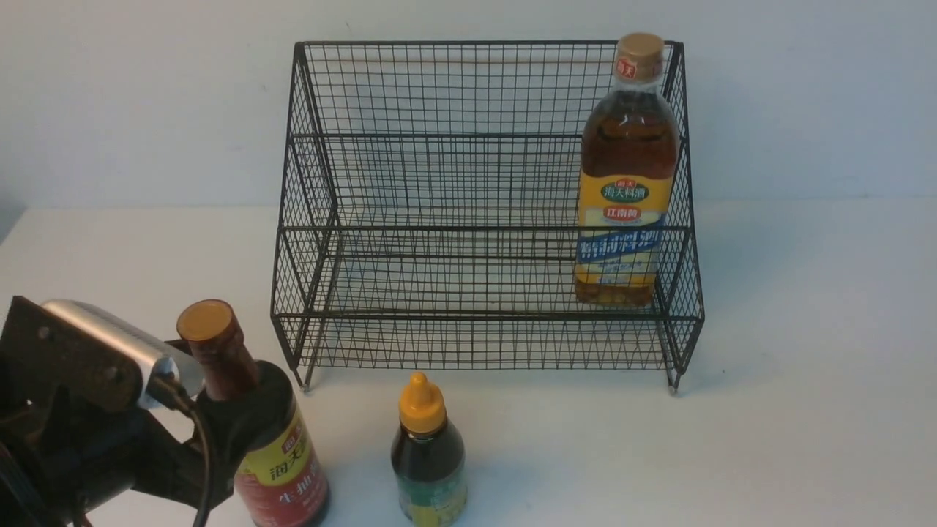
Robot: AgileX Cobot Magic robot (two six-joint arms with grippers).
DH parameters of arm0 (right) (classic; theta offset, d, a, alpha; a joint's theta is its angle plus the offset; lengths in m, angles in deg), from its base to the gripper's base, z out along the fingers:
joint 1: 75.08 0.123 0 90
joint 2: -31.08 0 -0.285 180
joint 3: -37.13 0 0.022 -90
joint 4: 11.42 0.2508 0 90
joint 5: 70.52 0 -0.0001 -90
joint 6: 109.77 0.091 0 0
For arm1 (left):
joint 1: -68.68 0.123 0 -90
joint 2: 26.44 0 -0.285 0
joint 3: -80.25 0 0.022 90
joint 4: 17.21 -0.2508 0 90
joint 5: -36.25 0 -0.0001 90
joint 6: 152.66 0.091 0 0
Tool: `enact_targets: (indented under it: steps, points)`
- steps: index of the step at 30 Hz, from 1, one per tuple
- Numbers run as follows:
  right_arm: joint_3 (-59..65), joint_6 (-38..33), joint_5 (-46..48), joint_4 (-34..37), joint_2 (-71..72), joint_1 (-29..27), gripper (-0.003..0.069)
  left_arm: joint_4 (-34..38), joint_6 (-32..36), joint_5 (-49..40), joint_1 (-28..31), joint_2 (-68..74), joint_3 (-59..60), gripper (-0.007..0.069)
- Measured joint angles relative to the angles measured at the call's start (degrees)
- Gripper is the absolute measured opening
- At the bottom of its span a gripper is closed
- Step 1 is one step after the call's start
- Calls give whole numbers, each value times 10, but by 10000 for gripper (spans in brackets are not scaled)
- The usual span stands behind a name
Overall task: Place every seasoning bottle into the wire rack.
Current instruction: Use the left arm to grab the condiment bottle closest to it
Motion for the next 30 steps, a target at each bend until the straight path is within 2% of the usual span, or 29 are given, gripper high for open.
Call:
enact_targets:
  steps: [10, 17, 23, 24, 25, 28, 30]
  points:
    - [0, 0, 2, 0, 0, 0, -15, 1, -2, -2, 0, 2, -51, 612]
    - [0, 0, 4, 0, 0, 0, -15, 2, -2, -2, 0, 11, -54, 556]
    - [0, 0, 4, 0, 0, 0, -15, 2, -2, -8, 0, 51, -54, 477]
    - [0, 0, 4, 0, 0, 0, -15, 2, -4, -13, 0, 59, -56, 433]
    - [0, 0, 4, 0, 0, 0, -15, 2, -4, -14, 0, 60, -56, 427]
    - [0, 0, 9, 0, 0, 0, -15, -2, -5, -42, 0, 61, -80, 262]
    - [0, 0, 10, 0, 0, 0, -15, -15, -7, -45, 0, 59, -93, 261]
